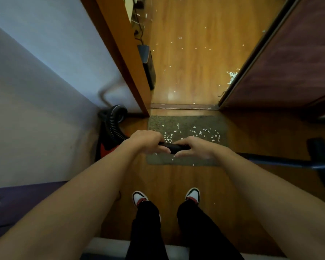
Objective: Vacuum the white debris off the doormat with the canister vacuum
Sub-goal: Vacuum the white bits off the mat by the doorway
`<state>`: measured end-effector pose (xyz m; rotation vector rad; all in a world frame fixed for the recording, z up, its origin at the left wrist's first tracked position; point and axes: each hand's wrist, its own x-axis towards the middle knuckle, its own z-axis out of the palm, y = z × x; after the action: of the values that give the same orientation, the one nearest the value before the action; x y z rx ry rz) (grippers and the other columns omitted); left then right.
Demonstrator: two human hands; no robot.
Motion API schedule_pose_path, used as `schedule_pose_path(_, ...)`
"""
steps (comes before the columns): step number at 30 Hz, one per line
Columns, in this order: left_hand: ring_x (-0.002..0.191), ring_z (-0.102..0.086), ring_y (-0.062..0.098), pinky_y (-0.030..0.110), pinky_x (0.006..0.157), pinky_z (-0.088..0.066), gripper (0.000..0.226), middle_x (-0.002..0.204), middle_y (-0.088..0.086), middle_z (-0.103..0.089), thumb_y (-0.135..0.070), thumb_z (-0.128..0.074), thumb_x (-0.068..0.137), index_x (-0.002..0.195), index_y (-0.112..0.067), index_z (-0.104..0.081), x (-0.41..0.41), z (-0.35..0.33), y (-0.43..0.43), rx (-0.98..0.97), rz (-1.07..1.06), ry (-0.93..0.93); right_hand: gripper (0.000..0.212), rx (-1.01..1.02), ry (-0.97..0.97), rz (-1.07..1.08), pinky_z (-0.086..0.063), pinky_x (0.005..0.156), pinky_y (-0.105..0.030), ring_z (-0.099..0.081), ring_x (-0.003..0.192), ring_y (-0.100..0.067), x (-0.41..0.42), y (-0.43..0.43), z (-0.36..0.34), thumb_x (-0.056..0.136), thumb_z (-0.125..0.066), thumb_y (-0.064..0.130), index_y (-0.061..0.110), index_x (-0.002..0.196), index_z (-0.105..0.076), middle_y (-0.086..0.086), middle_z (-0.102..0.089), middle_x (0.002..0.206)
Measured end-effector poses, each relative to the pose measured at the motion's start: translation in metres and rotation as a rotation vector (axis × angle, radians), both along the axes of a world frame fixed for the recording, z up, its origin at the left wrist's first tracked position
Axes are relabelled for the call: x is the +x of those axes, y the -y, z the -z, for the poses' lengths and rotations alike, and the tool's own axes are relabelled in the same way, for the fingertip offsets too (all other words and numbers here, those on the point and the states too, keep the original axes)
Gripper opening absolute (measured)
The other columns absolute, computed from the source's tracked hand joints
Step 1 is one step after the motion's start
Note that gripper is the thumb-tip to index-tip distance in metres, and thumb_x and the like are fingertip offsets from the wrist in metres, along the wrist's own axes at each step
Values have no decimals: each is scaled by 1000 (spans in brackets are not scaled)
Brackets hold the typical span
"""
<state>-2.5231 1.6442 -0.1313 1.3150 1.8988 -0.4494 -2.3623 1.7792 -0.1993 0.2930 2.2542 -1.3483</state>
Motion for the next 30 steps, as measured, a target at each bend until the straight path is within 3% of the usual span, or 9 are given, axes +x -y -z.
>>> schedule_pose_path(5, 76, -65, 16, 33, 64, -49, 47, 82, -1, -69, -68, -53, 89, 87, -23, -67, 8, 28, 38, -20, -184, 104, 35, 148, 14, 164, -51, 84, -34, -62, 99, -13, 22, 27, 17, 102, -55, 46, 28, 130, -67, 4, -70, 113)
schedule_pose_path(10, 61, -61, 11, 25, 53, -39, 44, 69, -6, -63, -65, -56, 89, 89, -24, -71, 3, 58, 109, -17, -429, 202, 31, 431, 97, 824, -48, 102, -43, -52, 121, -19, 48, 76, 72, 100, -60, 38, 23, 127, -65, 1, -57, 126)
schedule_pose_path(12, 58, -60, 12, 28, 54, -41, 42, 63, -6, -62, -64, -59, 88, 79, -24, -69, 2, 75, 135, -10, -531, 240, 48, 375, 232, 1079, -49, 103, -45, -51, 127, -24, 43, 99, 91, 98, -63, 40, 24, 141, -52, -4, -49, 139)
schedule_pose_path(15, 55, -59, 13, 30, 56, -41, 43, 57, -6, -60, -60, -65, 87, 68, -20, -67, -2, 98, 164, -14, -603, 288, 77, -77, 388, 1472, -46, 107, -47, -49, 137, -32, 20, 130, 115, 96, -66, 44, 23, 159, -26, -9, -40, 157)
schedule_pose_path(17, 52, -57, 14, 31, 57, -41, 44, 54, -4, -58, -55, -68, 87, 65, -17, -66, -3, 109, 177, 0, -677, 359, 81, -525, 335, 1701, -55, 85, -47, -57, 125, -33, 0, 146, 133, 96, -68, 40, 27, 160, -19, -8, -46, 153)
schedule_pose_path(20, 49, -53, 15, 31, 56, -39, 37, 53, -1, -55, -46, -70, 89, 67, -17, -63, 0, 135, 190, -20, -755, 465, 58, -991, 51, 1939, -60, 55, -42, -69, 77, -28, -28, 166, 173, 100, -63, 15, 20, 147, -30, -15, -64, 107)
schedule_pose_path(22, 46, -54, 16, 28, 50, -41, 33, 54, 0, -55, -39, -68, 93, 78, -11, -62, 7, 160, 190, -70, -837, 544, 48, -985, -36, 2011, -60, 51, -37, -63, 55, -22, -37, 175, 206, 101, -58, 7, 15, 142, -34, -12, -57, 81)
schedule_pose_path(26, 45, -61, 20, 26, 39, -47, 34, 73, 9, -63, -34, -57, 101, 112, -2, -55, 30, 223, 183, -105, -976, 660, 36, -913, -44, 1919, -55, 45, -31, -56, 50, -19, -42, 195, 271, 102, -55, 7, 8, 134, -40, -9, -50, 74)
schedule_pose_path(30, 45, -54, 17, 23, 39, -45, 35, 83, 12, -59, -35, -46, 105, 106, -1, -54, 63, 287, 205, 47, -893, 572, 21, -882, -50, 1787, -53, 42, -28, -56, 51, -20, -37, 223, 323, 102, -53, 6, 7, 120, -42, -10, -50, 73)
